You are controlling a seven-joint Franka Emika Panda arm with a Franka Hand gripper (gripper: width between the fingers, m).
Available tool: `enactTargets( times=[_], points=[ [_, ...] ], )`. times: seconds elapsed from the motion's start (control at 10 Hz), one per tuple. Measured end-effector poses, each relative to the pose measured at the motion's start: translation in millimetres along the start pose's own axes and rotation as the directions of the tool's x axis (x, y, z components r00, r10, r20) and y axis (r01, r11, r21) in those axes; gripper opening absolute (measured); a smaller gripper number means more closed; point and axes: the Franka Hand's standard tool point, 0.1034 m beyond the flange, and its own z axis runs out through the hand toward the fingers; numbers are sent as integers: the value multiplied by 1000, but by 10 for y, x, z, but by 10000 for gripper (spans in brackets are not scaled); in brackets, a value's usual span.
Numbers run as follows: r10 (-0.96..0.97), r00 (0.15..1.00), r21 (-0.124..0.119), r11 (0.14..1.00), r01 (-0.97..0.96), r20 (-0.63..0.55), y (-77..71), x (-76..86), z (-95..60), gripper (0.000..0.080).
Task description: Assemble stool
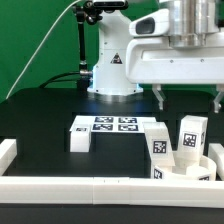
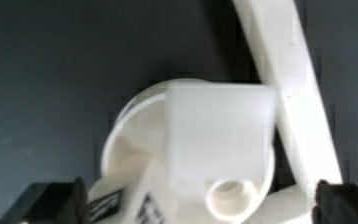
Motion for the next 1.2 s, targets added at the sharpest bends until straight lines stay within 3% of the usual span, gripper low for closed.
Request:
enactTargets(
  times=[0.3,0.7,1.0,1.2],
  points=[
    [-31,999,10,999,31,-10,452,219,-296,648],
    [-47,999,4,999,47,-11,518,237,-262,649],
    [-150,989,-14,989,150,-2,1158,397,-136,649],
    [-172,985,-28,985,172,1,1565,518,40,649]
  ],
)
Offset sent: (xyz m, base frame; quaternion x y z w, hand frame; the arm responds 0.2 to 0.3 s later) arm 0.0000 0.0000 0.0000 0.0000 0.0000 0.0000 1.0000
